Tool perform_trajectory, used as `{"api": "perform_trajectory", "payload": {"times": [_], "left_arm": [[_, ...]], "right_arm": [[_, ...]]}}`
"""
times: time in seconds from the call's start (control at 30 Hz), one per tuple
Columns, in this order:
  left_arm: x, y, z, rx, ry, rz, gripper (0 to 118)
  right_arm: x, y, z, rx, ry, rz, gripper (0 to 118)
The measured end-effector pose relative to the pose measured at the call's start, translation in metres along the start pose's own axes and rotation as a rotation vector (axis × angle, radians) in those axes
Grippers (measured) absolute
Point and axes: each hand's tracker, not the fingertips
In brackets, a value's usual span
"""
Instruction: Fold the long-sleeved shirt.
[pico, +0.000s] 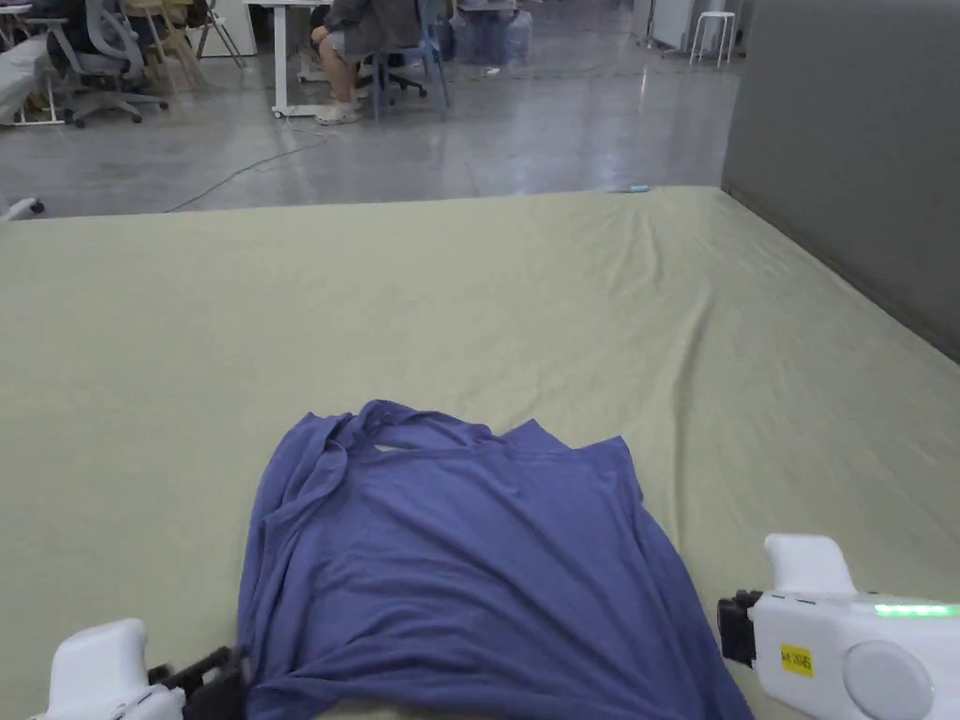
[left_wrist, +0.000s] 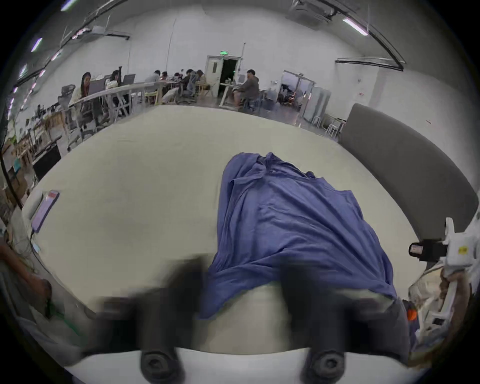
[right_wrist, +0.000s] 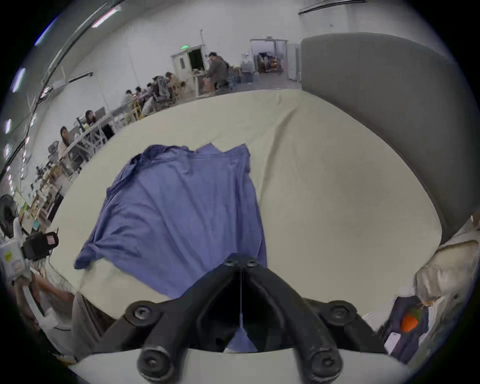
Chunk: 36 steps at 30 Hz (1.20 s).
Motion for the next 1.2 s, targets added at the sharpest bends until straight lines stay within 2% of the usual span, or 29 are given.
{"api": "perform_trajectory", "payload": {"times": [0.03,0.1,0.2,0.27,0.3,0.33,0.37,0.53,0.57,0.6,0.63,0.67,0.7,0.73,0.77,0.8,0.87,0.93,1.0,1.2], "left_arm": [[-0.001,0.0,-0.006,-0.007,0.014,-0.012,0],[0.004,-0.002,-0.008,-0.004,0.014,-0.033,0],[0.007,0.001,-0.009,-0.009,-0.033,-0.012,0],[0.009,0.001,-0.011,-0.018,-0.033,-0.026,0],[0.011,0.004,-0.012,-0.025,-0.027,-0.031,0],[0.011,0.006,-0.013,-0.025,-0.029,-0.027,0],[0.011,0.007,-0.014,-0.026,-0.037,-0.022,0],[0.006,0.016,-0.022,-0.027,-0.04,-0.028,0],[0.005,0.017,-0.025,-0.032,-0.04,-0.03,0],[0.004,0.017,-0.027,-0.036,-0.039,-0.028,0],[0.003,0.017,-0.031,-0.043,-0.041,-0.025,0],[0.001,0.016,-0.034,-0.048,-0.042,-0.02,19],[0.007,0.01,-0.029,-0.04,-0.023,-0.026,56],[0.008,0.007,-0.032,-0.045,-0.014,-0.025,106],[0.008,0.005,-0.036,-0.06,0.0,-0.028,118],[0.008,0.002,-0.041,-0.093,0.013,-0.035,118],[0.004,0.008,-0.05,-0.128,0.005,-0.043,118],[0.008,0.024,-0.063,-0.093,-0.017,-0.053,118],[0.014,0.049,-0.082,-0.09,-0.049,-0.074,118],[0.028,0.132,-0.206,-0.131,0.005,-0.195,118]], "right_arm": [[-0.002,-0.003,-0.004,-0.004,0.003,-0.002,0],[-0.001,-0.004,-0.007,-0.043,0.039,0.027,0],[-0.006,-0.013,-0.014,-0.057,0.012,0.041,2],[-0.002,-0.018,-0.02,-0.104,0.004,0.055,83],[-0.002,-0.025,-0.028,-0.151,-0.022,0.056,110],[-0.001,-0.03,-0.029,-0.174,-0.041,0.062,110],[0.001,-0.033,-0.029,-0.17,-0.033,0.06,107],[0.001,-0.051,-0.047,-0.277,-0.005,0.057,105],[0.0,-0.053,-0.053,-0.294,-0.013,0.06,98],[-0.001,-0.055,-0.061,-0.3,-0.015,0.064,81],[-0.002,-0.056,-0.063,-0.306,-0.019,0.074,52],[-0.003,-0.058,-0.069,-0.309,-0.023,0.085,52],[-0.004,-0.059,-0.071,-0.297,-0.021,0.091,50],[-0.006,-0.057,-0.067,-0.292,-0.031,0.12,38],[-0.007,-0.054,-0.061,-0.293,-0.016,0.141,13],[-0.006,-0.052,-0.059,-0.284,-0.01,0.139,4],[-0.005,-0.05,-0.059,-0.266,-0.001,0.115,4],[-0.007,-0.051,-0.059,-0.273,-0.004,0.145,4],[-0.006,-0.052,-0.06,-0.273,-0.006,0.134,4],[-0.006,-0.055,-0.062,-0.278,-0.003,0.118,4]]}}
